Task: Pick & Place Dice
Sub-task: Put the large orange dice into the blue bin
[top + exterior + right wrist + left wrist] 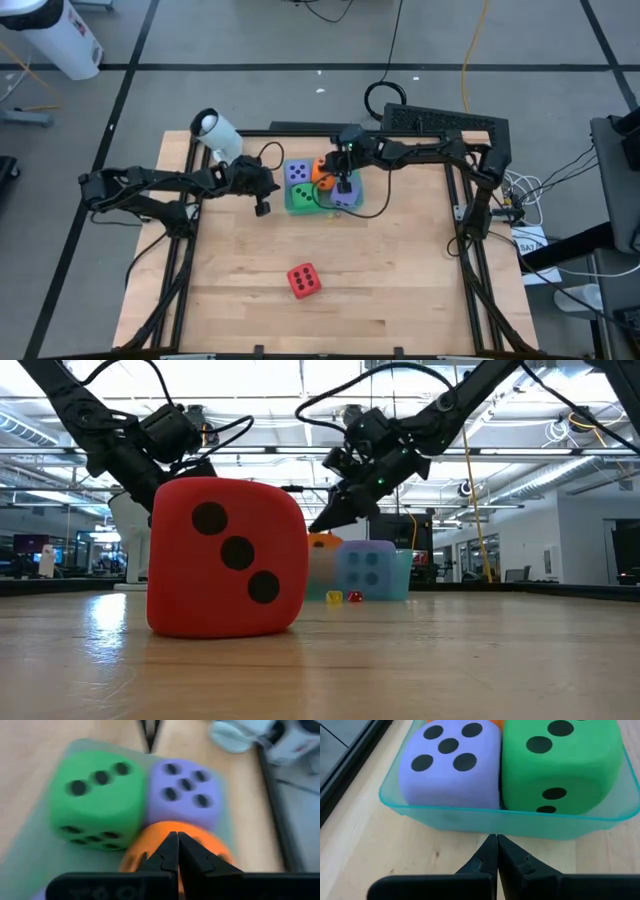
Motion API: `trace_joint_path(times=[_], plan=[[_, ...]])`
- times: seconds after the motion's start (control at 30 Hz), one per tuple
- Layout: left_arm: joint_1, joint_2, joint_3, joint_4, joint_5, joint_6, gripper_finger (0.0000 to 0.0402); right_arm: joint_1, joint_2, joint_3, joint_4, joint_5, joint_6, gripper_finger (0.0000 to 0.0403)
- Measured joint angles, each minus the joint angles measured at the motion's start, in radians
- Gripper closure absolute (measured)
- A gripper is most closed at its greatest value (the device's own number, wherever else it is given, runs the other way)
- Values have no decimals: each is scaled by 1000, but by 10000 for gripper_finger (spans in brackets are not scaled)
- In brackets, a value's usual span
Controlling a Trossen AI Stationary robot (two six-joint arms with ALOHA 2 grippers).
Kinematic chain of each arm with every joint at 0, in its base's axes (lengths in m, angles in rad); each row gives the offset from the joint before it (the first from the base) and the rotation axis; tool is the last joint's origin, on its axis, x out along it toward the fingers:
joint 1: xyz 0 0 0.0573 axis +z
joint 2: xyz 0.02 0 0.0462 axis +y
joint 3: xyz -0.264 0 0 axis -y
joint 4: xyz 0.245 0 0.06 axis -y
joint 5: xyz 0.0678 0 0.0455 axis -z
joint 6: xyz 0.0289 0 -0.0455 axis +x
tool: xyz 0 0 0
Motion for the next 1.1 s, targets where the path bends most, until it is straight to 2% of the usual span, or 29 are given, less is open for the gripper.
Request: trace_joint_path(times=[0.1,0.43,0.57,0.63,0.77,0.87,1.1], plan=[[-1,0,0,2,9,-4,399,19,35,-1,15,-30,-4,403],[-1,0,0,20,9,4,396,30,49,-2,34,-18,-11,403],[-1,0,0,23,9,5,387,45,17,-2,69,48,-2,403],[-1,0,0,20,8,5,389,61,-7,-2,70,116,-2,403],[-1,0,0,19,-17,6,398,89,-63,-2,21,259,2,403],[-1,0,0,18,-19,6,389,88,-106,-2,-65,315,46,403],[-1,0,0,9,-84,-5,383,13,-140,-2,-279,293,171,403]])
